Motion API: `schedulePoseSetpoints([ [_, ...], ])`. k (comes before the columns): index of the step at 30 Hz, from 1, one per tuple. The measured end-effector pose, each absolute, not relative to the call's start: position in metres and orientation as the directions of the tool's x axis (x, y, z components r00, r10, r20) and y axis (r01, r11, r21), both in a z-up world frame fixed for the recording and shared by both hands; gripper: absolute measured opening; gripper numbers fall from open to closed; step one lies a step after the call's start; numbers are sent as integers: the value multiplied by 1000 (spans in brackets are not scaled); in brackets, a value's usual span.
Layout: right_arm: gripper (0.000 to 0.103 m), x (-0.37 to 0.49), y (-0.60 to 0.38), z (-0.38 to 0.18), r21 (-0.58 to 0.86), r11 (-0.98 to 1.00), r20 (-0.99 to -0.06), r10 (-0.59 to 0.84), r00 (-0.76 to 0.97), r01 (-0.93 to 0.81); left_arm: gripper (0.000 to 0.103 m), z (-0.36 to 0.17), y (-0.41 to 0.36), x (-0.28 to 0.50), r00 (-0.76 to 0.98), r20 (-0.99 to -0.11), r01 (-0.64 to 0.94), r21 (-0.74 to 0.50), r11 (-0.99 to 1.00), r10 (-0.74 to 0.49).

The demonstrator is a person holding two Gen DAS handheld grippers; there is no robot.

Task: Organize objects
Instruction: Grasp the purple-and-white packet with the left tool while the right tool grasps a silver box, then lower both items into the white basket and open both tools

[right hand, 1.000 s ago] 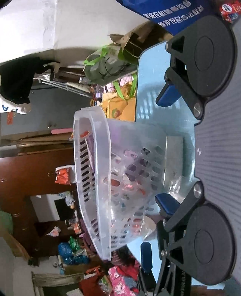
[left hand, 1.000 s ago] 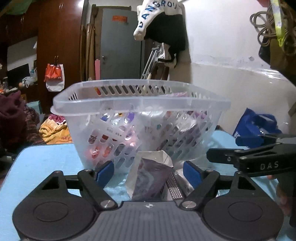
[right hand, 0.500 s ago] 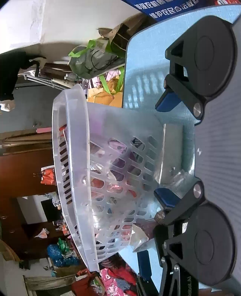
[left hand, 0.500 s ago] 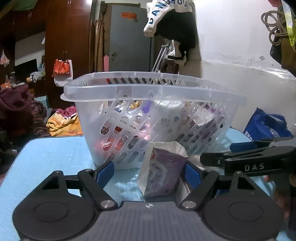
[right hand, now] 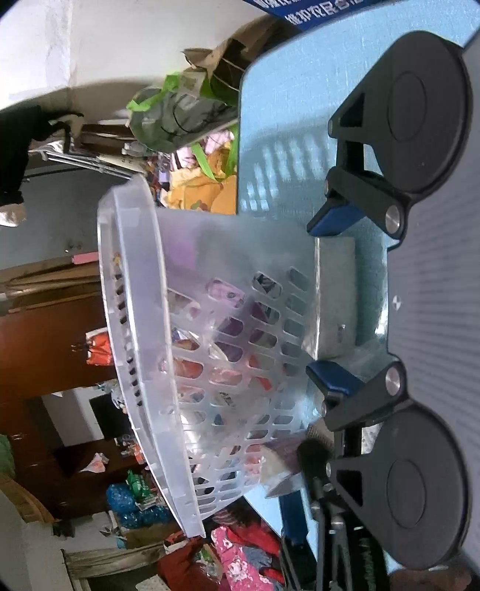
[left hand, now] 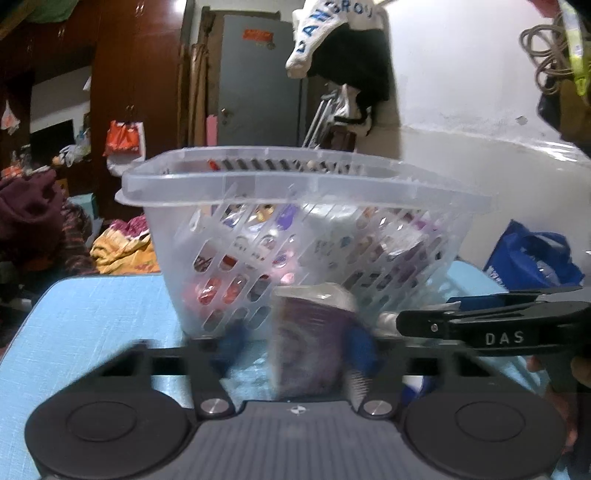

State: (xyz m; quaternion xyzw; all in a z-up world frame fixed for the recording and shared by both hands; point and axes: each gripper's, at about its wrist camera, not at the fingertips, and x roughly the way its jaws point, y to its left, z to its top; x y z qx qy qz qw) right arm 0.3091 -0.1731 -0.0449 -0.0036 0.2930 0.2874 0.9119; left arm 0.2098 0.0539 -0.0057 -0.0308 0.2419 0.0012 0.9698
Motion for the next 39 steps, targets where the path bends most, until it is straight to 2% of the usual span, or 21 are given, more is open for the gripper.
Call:
schedulePoseSetpoints([
  [8, 76, 300, -199, -41, 239, 819, -459, 569, 683, -521, 44, -5, 54, 202, 901, -433, -14, -60, 998, -13],
  [12, 76, 296, -206, -38, 252, 818, -428, 574, 698, -517, 44, -1, 57, 190, 923, -385, -14, -70, 997, -15],
  [15, 76, 286, -211, -33, 238, 812, -393, 583, 711, -534, 44, 2, 65, 170, 944, -324, 22, -129, 991, -63],
  [18, 76, 267, -224, -17, 237, 798, -325, 602, 729, -554, 44, 14, 74, 147, 961, -259, 56, -180, 982, -102],
  [21, 76, 246, -235, 13, 256, 755, -215, 654, 726, -604, 44, 40, 81, 132, 977, -179, 78, -219, 973, -118],
  [23, 76, 241, -233, 39, 243, 726, -150, 683, 714, -643, 44, 66, 82, 132, 988, -126, 64, -222, 973, -94],
  [25, 76, 250, -218, 67, 190, 743, -127, 667, 734, -642, 44, 90, 79, 145, 993, -98, 43, -196, 980, -63],
  [27, 76, 268, -197, 87, 121, 782, -121, 623, 772, -612, 44, 111, 77, 169, 993, -105, 27, -188, 982, -47],
  [30, 77, 306, -165, 94, 50, 813, -182, 579, 795, -580, 45, 121, 81, 210, 986, -160, 19, -211, 977, -54],
  [31, 77, 316, -157, 92, 43, 811, -182, 581, 793, -584, 46, 121, 82, 222, 982, -176, 30, -206, 978, -68],
  [32, 83, 324, -151, 88, 36, 803, -178, 590, 787, -594, 57, 117, 82, 236, 982, -179, 26, -188, 982, -60],
  [33, 95, 331, -144, 83, 26, 796, -196, 598, 777, -605, 67, 112, 84, 244, 982, -187, -1, -161, 987, -29],
  [34, 99, 335, -140, 79, 22, 810, -223, 575, 787, -586, 79, 107, 82, 253, 977, -213, -52, -127, 991, 23],
  [36, 102, 336, -136, 72, 23, 833, -237, 542, 807, -553, 79, 100, 80, 257, 968, -246, -74, -103, 992, 46],
  [39, 103, 323, -143, 68, 32, 803, -232, 585, 777, -595, 79, 96, 79, 238, 978, -211, -21, -116, 993, -4],
])
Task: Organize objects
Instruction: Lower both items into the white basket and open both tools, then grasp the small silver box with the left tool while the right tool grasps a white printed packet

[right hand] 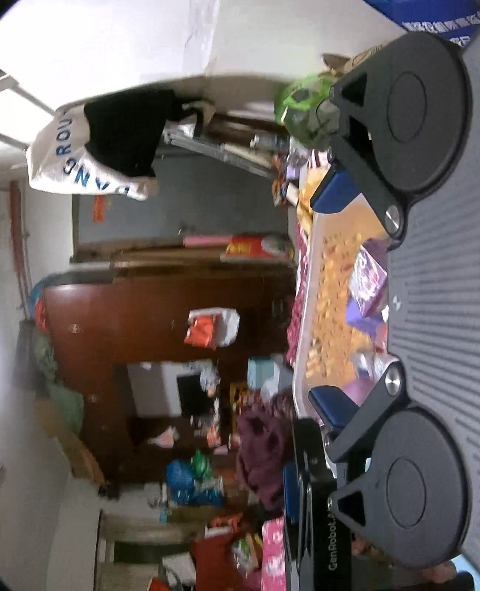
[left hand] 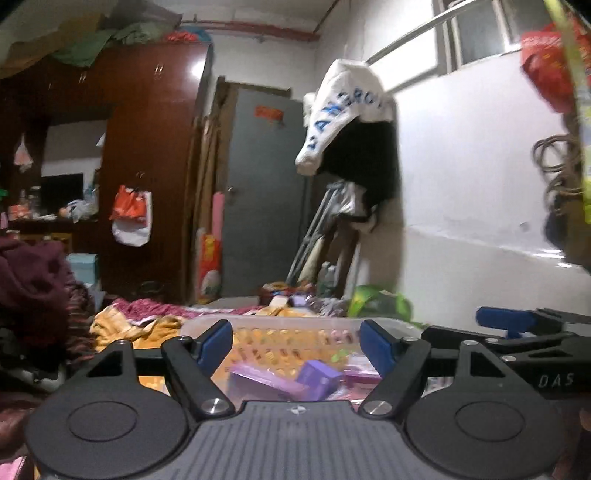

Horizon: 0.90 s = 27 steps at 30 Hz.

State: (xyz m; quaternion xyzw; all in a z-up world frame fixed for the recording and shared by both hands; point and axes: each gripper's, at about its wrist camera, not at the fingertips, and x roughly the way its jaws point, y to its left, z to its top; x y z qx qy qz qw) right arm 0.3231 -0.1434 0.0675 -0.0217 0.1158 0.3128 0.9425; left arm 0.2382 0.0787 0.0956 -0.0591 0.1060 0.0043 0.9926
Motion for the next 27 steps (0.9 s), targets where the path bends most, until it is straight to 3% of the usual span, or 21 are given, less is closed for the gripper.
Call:
schedulePoseSetpoints([
  [5, 103, 298, -162, 66, 58, 780, -240, 617, 749, -623, 80, 96, 69, 213, 976, -218, 1, -79, 997, -18],
  [15, 103, 273, -171, -19, 146, 739, -493, 631, 599, -658, 84, 26, 62, 191, 908, -415, 32, -73, 997, -59],
  [18, 103, 277, -163, -28, 136, 745, -521, 614, 593, -652, 84, 13, 61, 196, 887, -458, 32, -86, 996, -68],
  [27, 103, 277, -139, -50, 167, 704, -574, 639, 513, -690, 84, -7, 68, 189, 885, -462, 0, -143, 990, -66],
])
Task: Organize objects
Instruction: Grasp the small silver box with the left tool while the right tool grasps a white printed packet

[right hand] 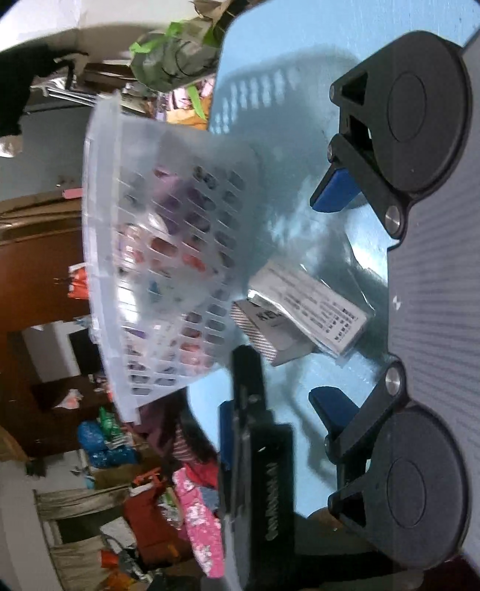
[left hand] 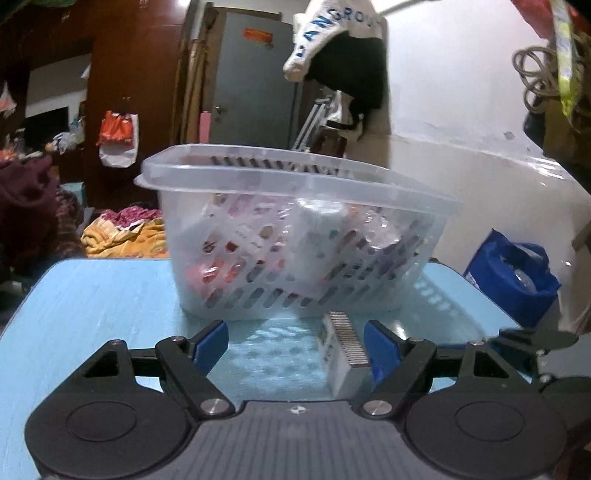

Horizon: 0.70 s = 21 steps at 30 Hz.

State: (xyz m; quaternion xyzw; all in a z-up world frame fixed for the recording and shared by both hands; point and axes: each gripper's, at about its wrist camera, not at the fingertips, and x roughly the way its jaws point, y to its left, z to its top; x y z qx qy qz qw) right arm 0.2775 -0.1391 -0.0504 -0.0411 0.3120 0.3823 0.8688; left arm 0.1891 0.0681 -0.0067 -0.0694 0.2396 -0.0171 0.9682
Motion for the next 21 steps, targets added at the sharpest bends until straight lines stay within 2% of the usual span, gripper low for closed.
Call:
schedulePoseSetpoints([
  [2, 99, 276, -139, -53, 186, 699, -574, 648, 501, -691, 84, -10, 73, 190, 881, -467, -5, -162, 987, -72],
  [4, 89, 273, -144, -53, 185, 695, -562, 655, 506, -694, 84, -14, 74, 190, 876, -476, -5, -169, 986, -77],
  [5, 76, 272, -146, -53, 177, 698, -566, 649, 509, -694, 84, -15, 74, 191, 873, -482, -6, -169, 986, -77],
  [6, 69, 271, -147, -54, 169, 698, -568, 646, 510, -696, 84, -14, 73, 190, 875, -477, -1, -170, 985, -81],
  [9, 59, 270, -159, -53, 176, 699, -557, 652, 515, -693, 84, -13, 66, 190, 879, -469, 11, -153, 988, -82],
  [19, 57, 271, -207, -48, 232, 763, -444, 635, 632, -604, 82, -16, 31, 204, 854, -512, 41, -110, 993, -92],
  [20, 57, 271, -207, -47, 231, 764, -441, 634, 636, -602, 79, -16, 28, 205, 851, -519, 36, -100, 994, -83],
  [21, 57, 271, -206, -47, 225, 766, -442, 632, 637, -603, 64, -17, 25, 208, 846, -527, 33, -90, 995, -75],
])
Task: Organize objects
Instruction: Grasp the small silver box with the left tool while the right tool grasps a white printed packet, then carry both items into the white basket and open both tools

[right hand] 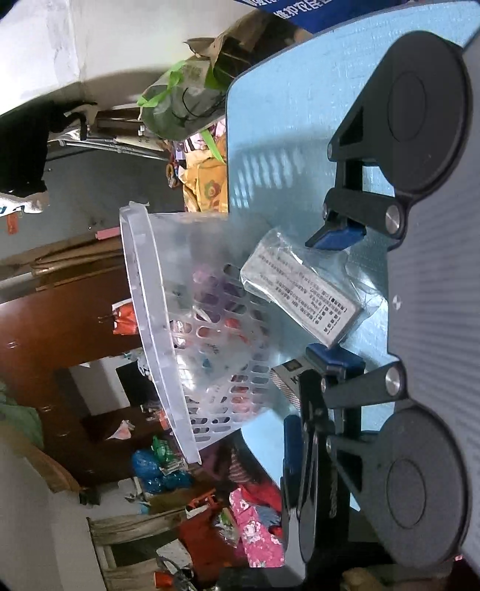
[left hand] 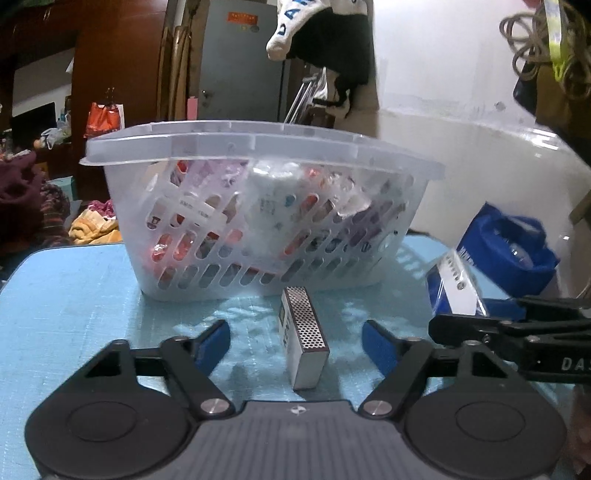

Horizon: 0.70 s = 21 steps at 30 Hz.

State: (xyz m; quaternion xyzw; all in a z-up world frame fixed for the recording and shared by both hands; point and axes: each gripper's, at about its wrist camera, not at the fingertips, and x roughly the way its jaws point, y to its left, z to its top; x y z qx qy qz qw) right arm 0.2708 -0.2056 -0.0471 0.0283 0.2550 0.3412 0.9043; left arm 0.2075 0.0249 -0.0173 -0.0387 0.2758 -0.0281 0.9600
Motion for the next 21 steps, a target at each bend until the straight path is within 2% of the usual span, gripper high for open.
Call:
schedulePoseSetpoints([
  [1, 57, 271, -203, -47, 215, 768, -446, 627, 639, -604, 36, -18, 23, 209, 840, -537, 30, -80, 996, -69],
  [2, 57, 270, -201, -46, 203, 770, -449, 622, 641, -605, 21, -19, 23, 210, 836, -545, 28, -78, 997, -66],
  [9, 55, 269, -198, -46, 187, 752, -435, 640, 633, -632, 19, -14, 33, 194, 884, -462, 25, -101, 995, -69],
  [15, 54, 258, -189, -43, 111, 748, -408, 635, 657, -654, 19, -10, 33, 188, 904, -418, 54, -93, 994, -89],
  [21, 53, 259, -197, -41, 140, 734, -376, 660, 650, -664, 19, -7, 37, 181, 922, -374, 66, -106, 992, -101],
])
